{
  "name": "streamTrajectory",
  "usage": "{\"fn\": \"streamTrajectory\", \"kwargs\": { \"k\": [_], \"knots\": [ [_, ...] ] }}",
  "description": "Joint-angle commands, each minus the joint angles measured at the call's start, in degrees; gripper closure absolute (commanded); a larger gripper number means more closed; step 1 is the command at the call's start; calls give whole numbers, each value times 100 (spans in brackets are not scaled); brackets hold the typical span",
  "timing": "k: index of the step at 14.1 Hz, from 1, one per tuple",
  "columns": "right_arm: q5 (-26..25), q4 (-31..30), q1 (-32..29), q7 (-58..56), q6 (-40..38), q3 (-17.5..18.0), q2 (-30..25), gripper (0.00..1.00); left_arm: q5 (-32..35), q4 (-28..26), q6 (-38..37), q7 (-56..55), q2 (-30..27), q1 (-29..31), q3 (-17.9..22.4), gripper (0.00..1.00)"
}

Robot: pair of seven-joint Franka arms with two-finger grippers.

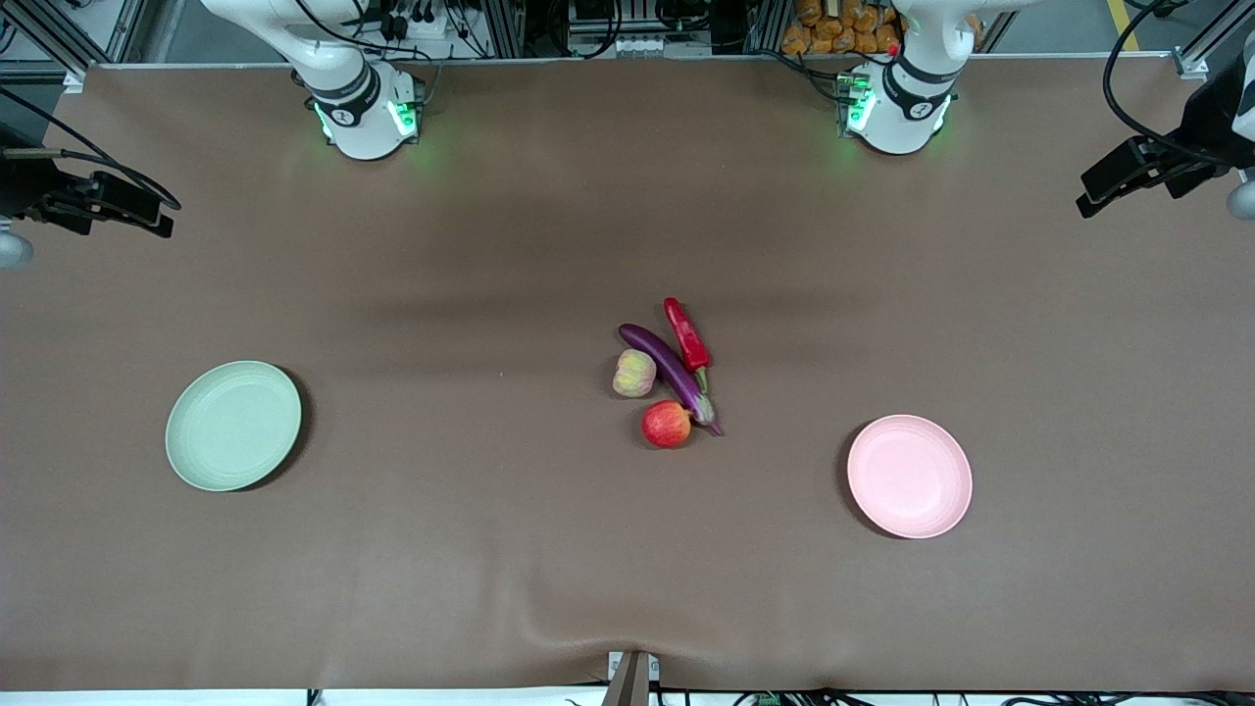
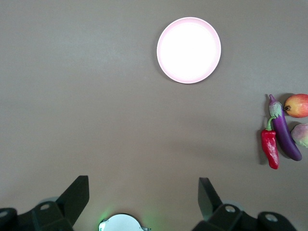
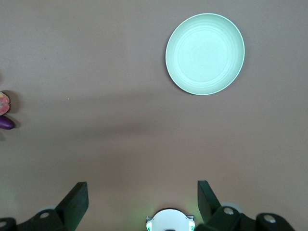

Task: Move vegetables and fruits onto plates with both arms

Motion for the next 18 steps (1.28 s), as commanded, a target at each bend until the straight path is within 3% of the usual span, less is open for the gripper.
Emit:
{"fn": "streamTrajectory", "kwargs": {
  "k": [1,9,13,18],
  "knots": [
    [51,-53,-26,79,-39,3,-69,0,71,167,-123,-13,80,33,-44,0],
    [60,-62,-70,79,-48,3,-60,0,80,97,-131,-56,308,-133,-87,0],
    [60,-71,-105,79,-57,3,-60,0,45,-175,-70,-486,457,-204,-421,0],
    [60,-71,-114,79,-57,3,-51,0,27,-894,1043,-2769,817,-196,-1553,0]
  ]
}}
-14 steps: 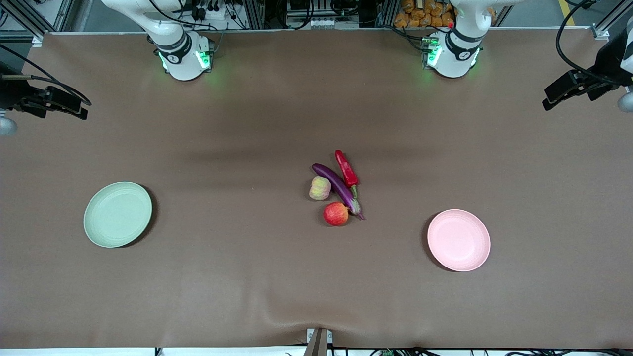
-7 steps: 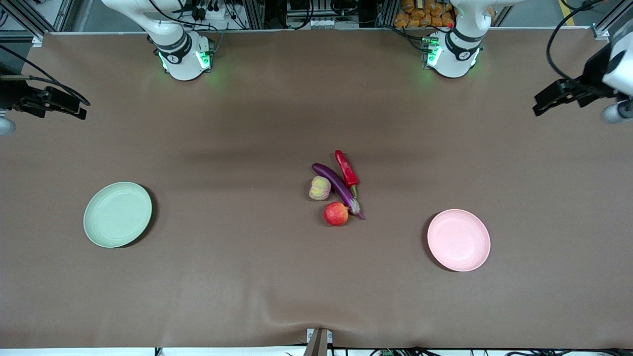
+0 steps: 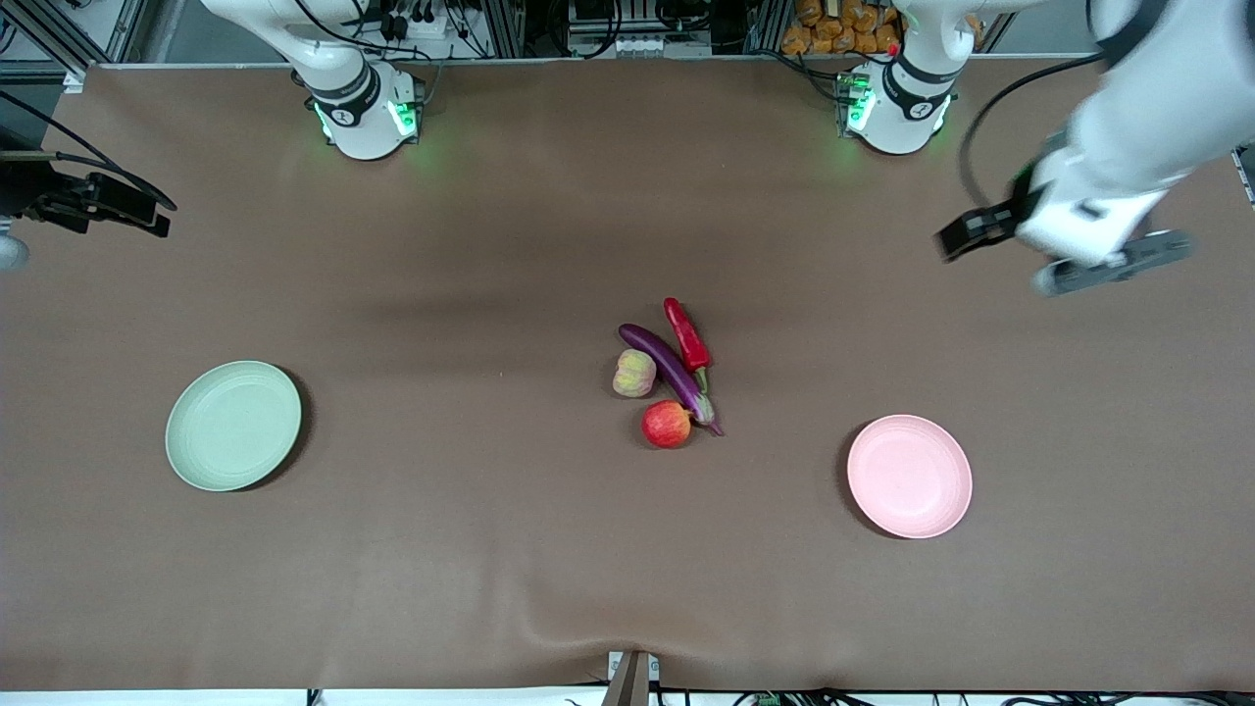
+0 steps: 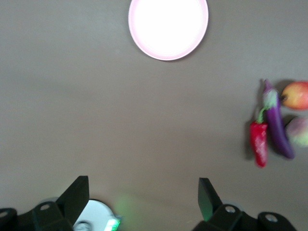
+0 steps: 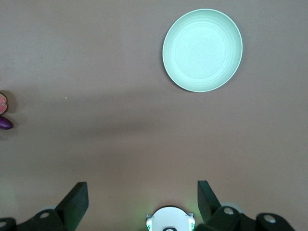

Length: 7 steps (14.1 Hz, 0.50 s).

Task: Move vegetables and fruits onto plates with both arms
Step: 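Reach the left gripper down to the red chili pepper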

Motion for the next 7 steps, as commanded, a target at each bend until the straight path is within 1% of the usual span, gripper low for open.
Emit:
{"fn": "streamTrajectory", "kwargs": {
  "k": [1,3,4,6,7],
  "knots": [
    [60,-34,-74,70,-30,37,-53,0,10,-550,755,-1128,153,7,-530,0],
    [60,-34,-92,70,-30,37,-53,0,10,-894,1449,-2024,433,-63,-961,0],
    [60,-34,-92,70,-30,37,-44,0,10,-1026,1819,-2559,643,-194,-1076,0],
    [69,-34,-92,70,-21,37,-44,0,167,-1202,2618,-3553,1179,-729,-1095,0],
    [69,-34,-101,70,5,37,-44,0,438,-1203,2883,-3984,1504,-958,-1095,0]
  ]
}}
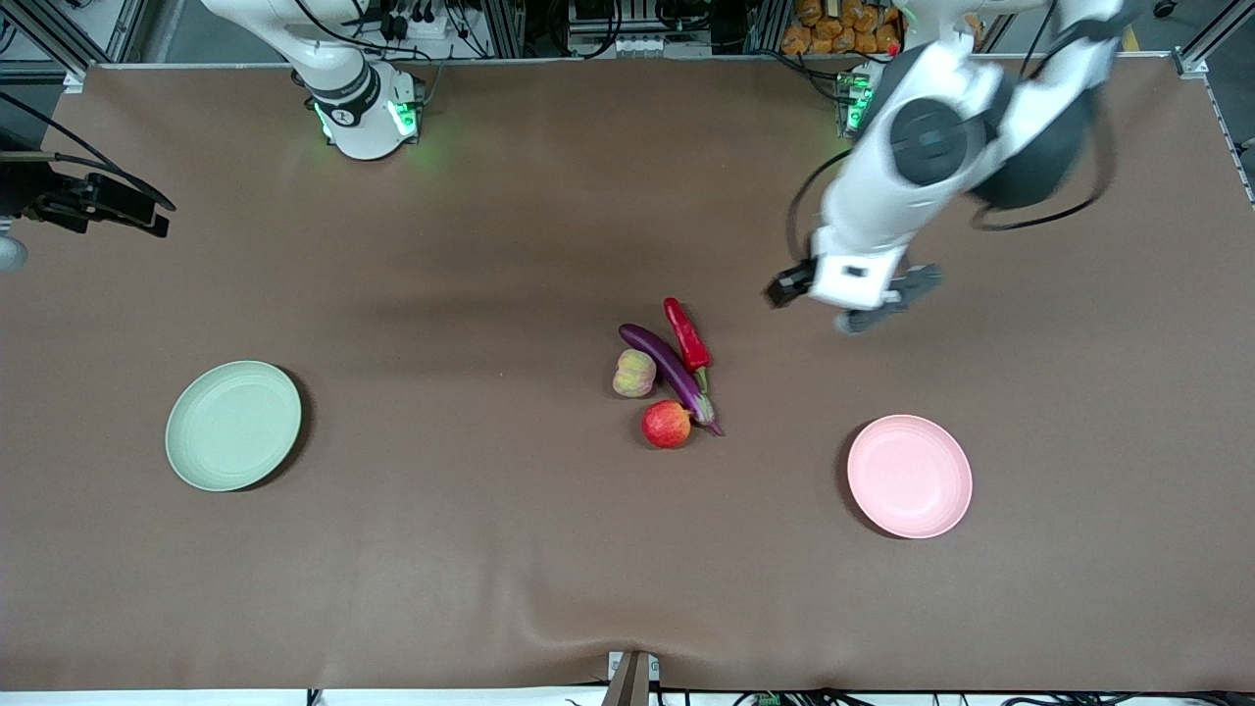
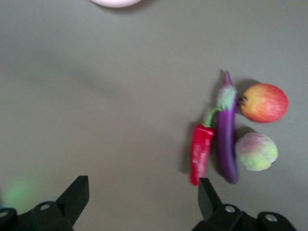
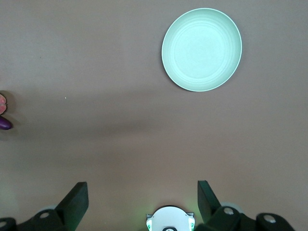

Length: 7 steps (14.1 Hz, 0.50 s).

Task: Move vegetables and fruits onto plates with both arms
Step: 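Reach the left gripper down to the red chili pepper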

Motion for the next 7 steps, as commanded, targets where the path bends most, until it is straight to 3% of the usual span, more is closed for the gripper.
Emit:
{"fn": "streamTrajectory", "kwargs": {
  "k": [1,5,7],
  "knots": [
    [69,-26,-87,68,16,45,-46,0,792,23,624,-1358,846,-602,-6,0],
    [69,-26,-78,68,-19,45,-46,0,1894,85,1344,-2593,1858,-1017,-6,0],
    [69,-26,-78,68,-45,45,-46,0,2210,120,1740,-2665,2210,-1017,-6,6]
  ]
}}
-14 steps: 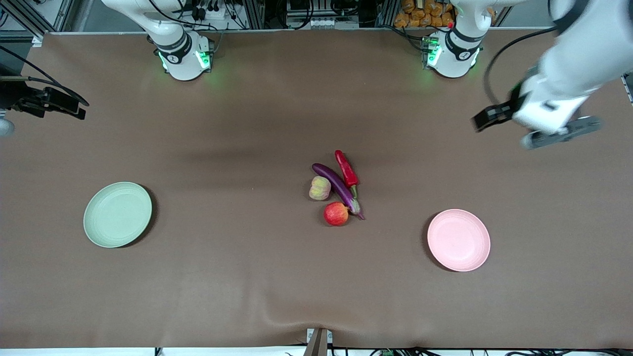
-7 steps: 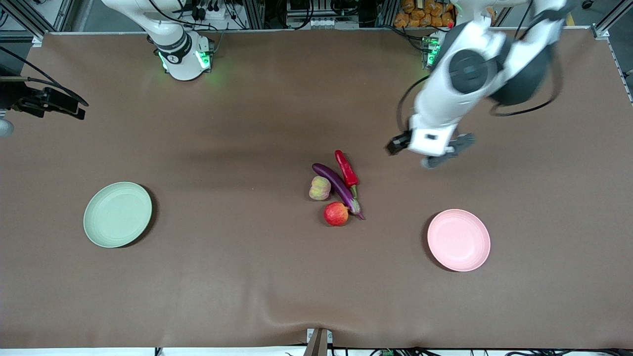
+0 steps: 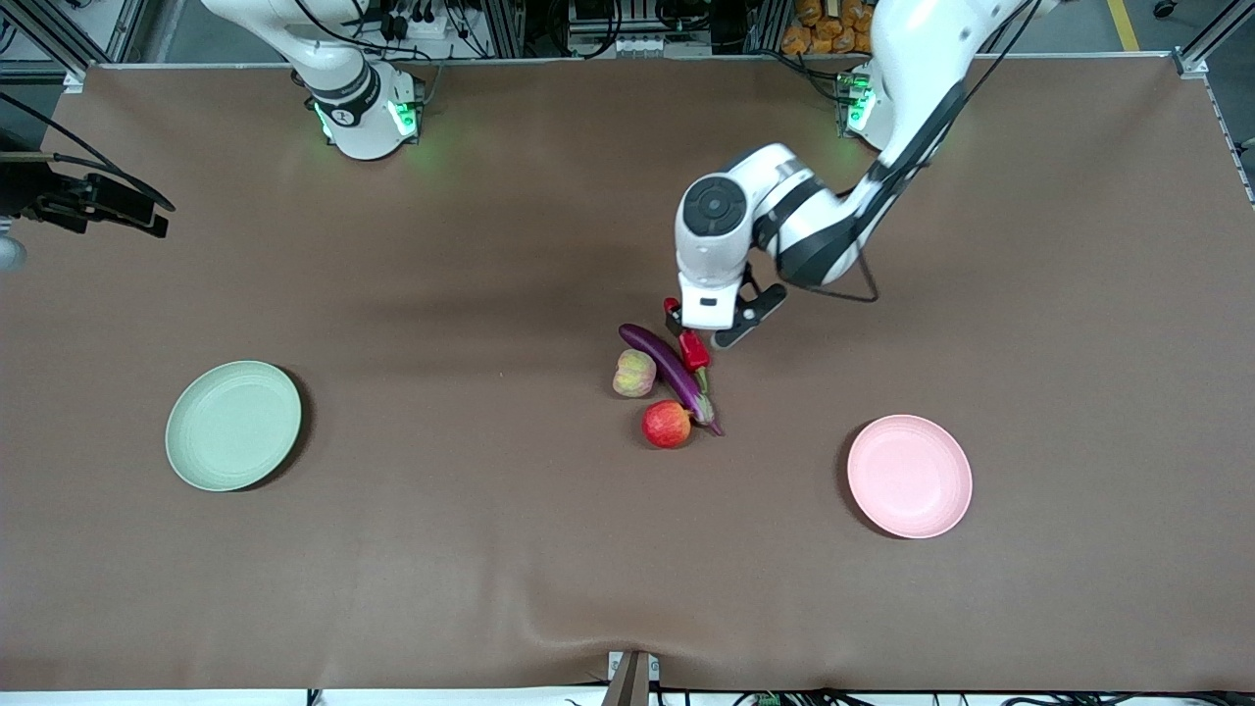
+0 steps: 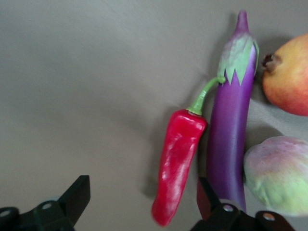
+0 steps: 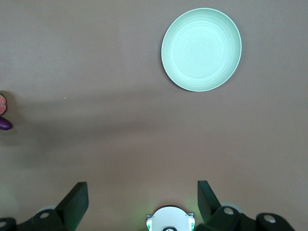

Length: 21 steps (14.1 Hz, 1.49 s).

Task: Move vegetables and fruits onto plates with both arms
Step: 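Reach the left gripper down to the red chili pepper, then grasp the chili with the left gripper and carry it to the pink plate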

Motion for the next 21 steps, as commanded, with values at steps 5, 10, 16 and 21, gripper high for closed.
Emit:
{"fn": "streamTrajectory", "kwargs": {
  "k": [5,10,16,21],
  "knots": [
    [77,72,-74,68,210,47,7,0,726,221,680,-129,785,24,5,26],
    [173,98,22,68,402,90,129,0,875,177,998,-120,917,41,23,100],
    [957,203,617,-2,1360,100,788,0,884,194,-28,976,163,830,23,100],
    [842,212,1243,-20,1915,99,1561,0,858,720,-530,3030,-94,2087,14,100]
  ]
}}
